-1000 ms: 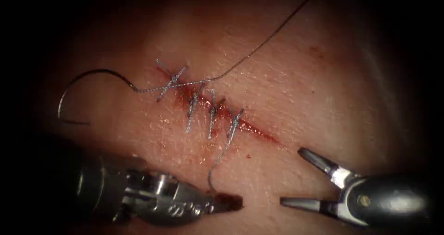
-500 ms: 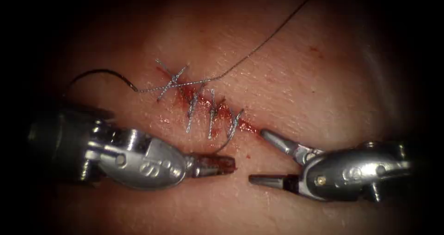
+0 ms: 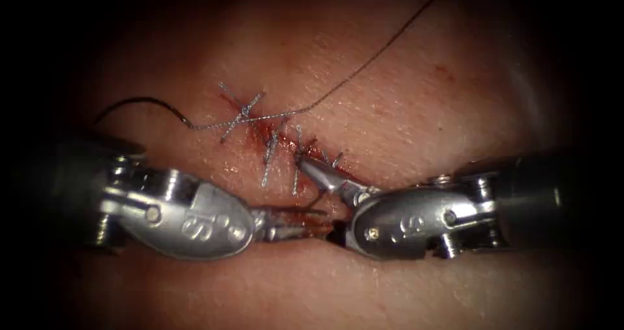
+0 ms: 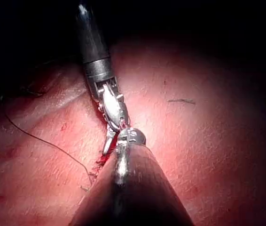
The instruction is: Wound Closure
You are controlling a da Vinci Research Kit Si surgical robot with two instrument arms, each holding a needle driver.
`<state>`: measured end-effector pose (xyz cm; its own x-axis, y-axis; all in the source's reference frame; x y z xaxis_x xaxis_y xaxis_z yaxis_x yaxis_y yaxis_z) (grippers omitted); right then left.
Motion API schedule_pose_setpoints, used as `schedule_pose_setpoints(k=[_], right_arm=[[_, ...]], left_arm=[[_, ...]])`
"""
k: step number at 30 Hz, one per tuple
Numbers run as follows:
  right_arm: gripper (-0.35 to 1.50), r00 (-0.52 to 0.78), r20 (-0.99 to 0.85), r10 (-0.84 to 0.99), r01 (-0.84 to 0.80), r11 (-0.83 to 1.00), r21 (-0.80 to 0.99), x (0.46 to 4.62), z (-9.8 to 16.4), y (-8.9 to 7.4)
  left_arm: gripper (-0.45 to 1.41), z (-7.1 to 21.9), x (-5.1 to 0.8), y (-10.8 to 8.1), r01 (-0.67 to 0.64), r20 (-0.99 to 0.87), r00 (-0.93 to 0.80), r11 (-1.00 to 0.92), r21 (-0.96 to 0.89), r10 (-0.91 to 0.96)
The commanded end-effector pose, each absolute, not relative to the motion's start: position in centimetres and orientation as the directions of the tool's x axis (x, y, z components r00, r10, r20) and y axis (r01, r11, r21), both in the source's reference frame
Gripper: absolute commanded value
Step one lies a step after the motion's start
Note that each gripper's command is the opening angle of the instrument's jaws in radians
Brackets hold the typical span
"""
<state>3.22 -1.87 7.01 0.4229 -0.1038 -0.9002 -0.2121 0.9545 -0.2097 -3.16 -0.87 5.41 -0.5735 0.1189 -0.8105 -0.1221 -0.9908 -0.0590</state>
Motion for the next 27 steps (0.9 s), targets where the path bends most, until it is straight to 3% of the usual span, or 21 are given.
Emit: schedule_pose_setpoints(k=[1, 27], right_arm=[[1.31, 0.426, -0.898, -0.106, -0.214, 0.953, -0.214, 3.33, 7.09, -1.91], [1.35, 0.454, -0.881, -0.134, -0.186, 0.953, -0.241, 3.62, 7.36, -1.85]], left_arm=[[-0.45, 5.47, -3.22, -0.91, -0.122, -0.810, -0.574, -0.991, -0.060, 0.120], [-0.45, 5.46, -3.21, -0.93, -0.122, -0.810, -0.574, -0.991, -0.060, 0.120]])
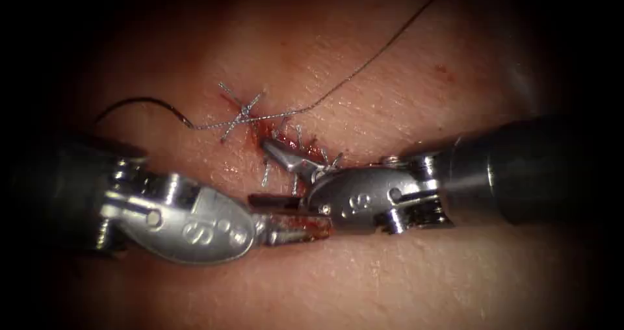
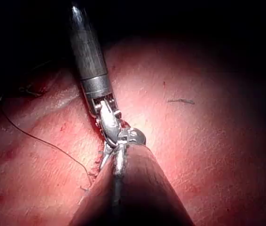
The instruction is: Wound Closure
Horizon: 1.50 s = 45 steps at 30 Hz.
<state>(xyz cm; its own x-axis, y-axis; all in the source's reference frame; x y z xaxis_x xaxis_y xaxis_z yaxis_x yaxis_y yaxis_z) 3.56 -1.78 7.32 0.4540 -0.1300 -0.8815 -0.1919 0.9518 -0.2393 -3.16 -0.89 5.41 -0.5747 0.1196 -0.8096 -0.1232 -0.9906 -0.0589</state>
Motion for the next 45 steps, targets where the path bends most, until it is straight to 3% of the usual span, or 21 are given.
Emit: schedule_pose_setpoints(k=[1, 10, 19, 20, 22, 24, 30, 31, 34, 35, 39, 45], right_arm=[[1.35, 0.454, -0.881, -0.135, -0.186, 0.952, -0.241, 3.62, 7.4, -1.8], [1.33, 0.461, -0.877, -0.135, -0.184, 0.952, -0.243, 3.60, 7.4, -1.8], [1.18, 0.463, -0.876, -0.135, -0.179, 0.954, -0.242, 3.60, 7.4, -1.8], [1.08, 0.465, -0.875, -0.134, -0.177, 0.954, -0.241, 3.59, 7.4, -1.8], [0.54, 0.472, -0.872, -0.132, -0.166, 0.958, -0.235, 3.57, 7.4, -1.8], [-0.35, 0.459, -0.877, -0.142, -0.142, 0.963, -0.230, 3.54, 7.4, -1.8], [-0.35, 0.459, -0.876, -0.147, -0.122, 0.966, -0.226, 3.51, 7.4, -1.8], [-0.23, 0.460, -0.875, -0.153, -0.126, 0.964, -0.235, 3.51, 7.4, -1.8], [0.96, 0.467, -0.872, -0.147, -0.153, 0.958, -0.243, 3.50, 7.4, -1.8], [1.16, 0.467, -0.872, -0.146, -0.164, 0.955, -0.248, 3.49, 7.4, -1.8], [1.46, 0.464, -0.880, -0.105, -0.212, 0.951, -0.225, 3.39, 7.2, -1.9], [1.48, 0.448, -0.890, -0.086, -0.245, 0.945, -0.215, 3.09, 6.9, -2.0]], left_arm=[[-0.45, 5.5, -3.21, -0.9, -0.122, -0.810, -0.574, -0.991, -0.060, 0.120], [-0.45, 5.4, -3.22, -0.9, -0.120, -0.810, -0.575, -0.991, -0.055, 0.114], [-0.45, 5.4, -3.22, -1.0, -0.117, -0.810, -0.576, -0.992, -0.050, 0.109], [-0.45, 5.4, -3.22, -1.0, -0.117, -0.810, -0.576, -0.992, -0.050, 0.109], [-0.45, 5.4, -3.22, -1.0, -0.117, -0.810, -0.576, -0.992, -0.050, 0.109], [-0.45, 5.4, -3.22, -1.0, -0.117, -0.810, -0.576, -0.992, -0.050, 0.109], [-0.45, 5.4, -3.21, -1.0, -0.116, -0.810, -0.576, -0.992, -0.050, 0.108], [-0.45, 5.4, -3.20, -1.0, -0.115, -0.810, -0.576, -0.992, -0.050, 0.108], [-0.45, 5.4, -3.13, -1.0, -0.109, -0.812, -0.574, -0.993, -0.051, 0.105], [-0.45, 5.4, -3.09, -1.0, -0.107, -0.813, -0.572, -0.993, -0.051, 0.104], [-0.45, 5.3, -2.81, -1.1, -0.104, -0.809, -0.581, -0.994, -0.040, 0.094], [-0.45, 5.3, -2.00, -1.4, -0.122, -0.788, -0.610, -0.992, -0.004, 0.078]])
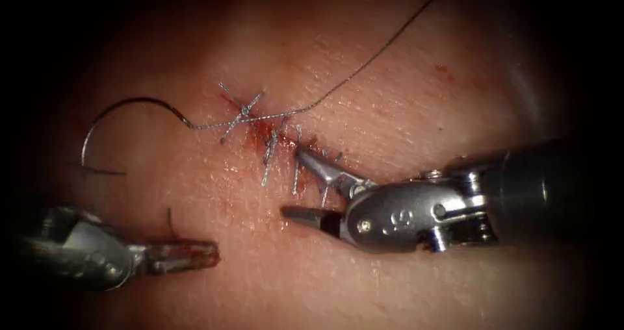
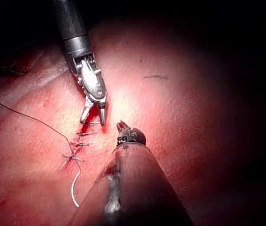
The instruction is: Wound Closure
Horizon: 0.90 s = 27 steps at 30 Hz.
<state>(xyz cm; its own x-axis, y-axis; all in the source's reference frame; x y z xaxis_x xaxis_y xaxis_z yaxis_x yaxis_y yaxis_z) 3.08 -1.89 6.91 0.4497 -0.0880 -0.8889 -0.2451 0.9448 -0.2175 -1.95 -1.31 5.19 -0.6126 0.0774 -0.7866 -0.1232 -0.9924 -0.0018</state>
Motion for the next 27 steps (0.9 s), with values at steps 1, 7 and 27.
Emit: schedule_pose_setpoints(k=[1, 7, 27], right_arm=[[1.48, 0.445, -0.891, -0.087, -0.245, 0.945, -0.215, 3.06, 6.9, -2.0], [1.48, 0.453, -0.888, -0.085, -0.251, 0.943, -0.219, 3.05, 6.9, -2.1], [1.48, 0.452, -0.887, -0.088, -0.253, 0.941, -0.223, 3.08, 6.9, -2.1]], left_arm=[[-0.45, 5.2, -1.86, -1.4, -0.132, -0.782, -0.618, -0.991, 0.003, 0.080], [-0.45, 5.3, -1.10, -1.6, -0.167, -0.749, -0.655, -0.986, 0.020, 0.096], [1.30, 6.5, -1.25, -1.9, -0.445, -0.643, -0.501, -0.810, -0.382, 0.579]])
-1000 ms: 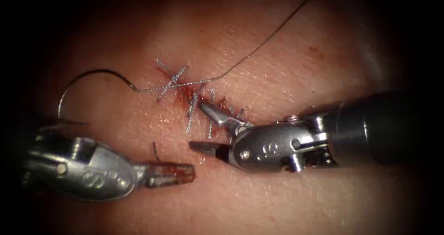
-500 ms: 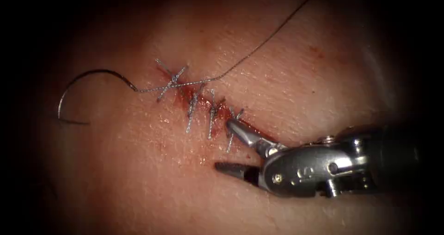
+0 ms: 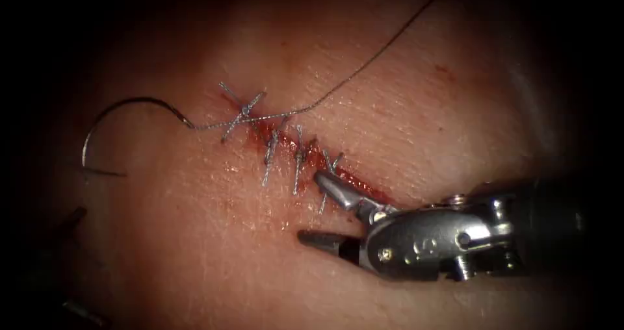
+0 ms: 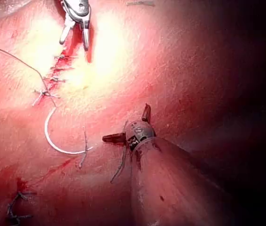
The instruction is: Wound Closure
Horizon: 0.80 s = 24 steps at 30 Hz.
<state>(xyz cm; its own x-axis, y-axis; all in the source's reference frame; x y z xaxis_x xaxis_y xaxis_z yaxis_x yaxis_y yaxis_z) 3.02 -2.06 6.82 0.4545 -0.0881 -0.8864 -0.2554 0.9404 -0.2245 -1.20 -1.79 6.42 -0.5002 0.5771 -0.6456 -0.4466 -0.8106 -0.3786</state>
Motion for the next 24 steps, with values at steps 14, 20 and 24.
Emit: schedule_pose_setpoints(k=[14, 20, 24], right_arm=[[1.48, 0.455, -0.886, -0.083, -0.257, 0.941, -0.220, 2.96, 6.84, -2.16], [1.46, 0.456, -0.886, -0.082, -0.257, 0.941, -0.219, 2.92, 6.82, -2.16], [1.45, 0.460, -0.885, -0.073, -0.264, 0.940, -0.215, 2.89, 6.79, -2.16]], left_arm=[[1.26, 5.74, -2.13, -1.36, -0.397, -0.674, -0.407, -0.784, -0.477, 0.616], [1.26, 5.80, -2.02, -1.15, -0.411, -0.674, -0.415, -0.786, -0.461, 0.612], [1.25, 5.94, -1.83, -0.83, -0.504, -0.640, -0.468, -0.779, -0.372, 0.609]])
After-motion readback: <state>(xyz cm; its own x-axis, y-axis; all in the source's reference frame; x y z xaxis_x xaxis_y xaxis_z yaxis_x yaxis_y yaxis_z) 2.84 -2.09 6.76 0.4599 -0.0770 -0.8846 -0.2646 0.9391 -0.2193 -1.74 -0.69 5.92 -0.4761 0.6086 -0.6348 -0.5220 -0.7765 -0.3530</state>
